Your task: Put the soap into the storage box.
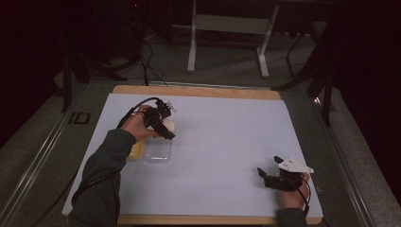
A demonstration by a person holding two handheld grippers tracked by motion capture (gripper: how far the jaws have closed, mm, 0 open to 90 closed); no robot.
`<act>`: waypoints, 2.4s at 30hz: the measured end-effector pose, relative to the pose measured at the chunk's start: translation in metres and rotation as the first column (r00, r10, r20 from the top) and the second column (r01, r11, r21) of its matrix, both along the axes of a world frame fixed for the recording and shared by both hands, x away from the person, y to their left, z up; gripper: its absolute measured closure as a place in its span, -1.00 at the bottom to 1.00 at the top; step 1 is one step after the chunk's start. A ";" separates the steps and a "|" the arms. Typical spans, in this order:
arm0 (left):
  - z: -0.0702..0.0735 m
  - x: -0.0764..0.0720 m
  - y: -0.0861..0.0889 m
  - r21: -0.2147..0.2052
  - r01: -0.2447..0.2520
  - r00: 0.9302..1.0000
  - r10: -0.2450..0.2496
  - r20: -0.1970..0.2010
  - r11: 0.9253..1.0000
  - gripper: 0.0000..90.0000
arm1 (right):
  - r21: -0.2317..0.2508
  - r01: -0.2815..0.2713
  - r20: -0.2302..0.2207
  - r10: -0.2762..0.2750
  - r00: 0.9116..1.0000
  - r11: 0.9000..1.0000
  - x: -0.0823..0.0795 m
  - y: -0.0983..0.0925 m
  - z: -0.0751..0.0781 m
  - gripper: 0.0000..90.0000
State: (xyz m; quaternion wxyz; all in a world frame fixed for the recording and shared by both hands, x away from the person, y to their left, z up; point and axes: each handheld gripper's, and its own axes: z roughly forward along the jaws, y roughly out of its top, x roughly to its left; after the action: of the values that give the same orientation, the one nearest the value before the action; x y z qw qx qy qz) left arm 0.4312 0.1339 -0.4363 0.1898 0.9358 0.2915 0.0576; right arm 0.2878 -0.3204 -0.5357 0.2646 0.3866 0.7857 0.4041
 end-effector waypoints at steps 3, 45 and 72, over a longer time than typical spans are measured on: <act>0.001 -0.001 0.004 0.005 0.000 1.000 0.000 -0.002 1.000 -0.47 | -0.001 -0.001 0.000 0.001 1.000 1.000 0.000 0.000 0.000 -0.62; -0.005 -0.018 0.053 0.027 -0.080 0.997 0.080 0.006 0.996 -0.47 | -0.007 0.002 0.002 -0.002 1.000 1.000 0.000 0.001 0.000 -0.62; -0.018 -0.026 0.080 0.054 -0.123 0.992 0.124 -0.006 0.991 -0.47 | -0.015 0.001 0.003 -0.001 1.000 1.000 0.000 0.001 0.000 -0.62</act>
State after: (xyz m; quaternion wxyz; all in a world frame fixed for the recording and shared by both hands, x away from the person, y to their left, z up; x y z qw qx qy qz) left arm 0.4055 0.2140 -0.4541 0.1595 0.9209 0.3481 0.0727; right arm 0.2874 -0.3191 -0.5360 0.2690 0.3844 0.7880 0.3986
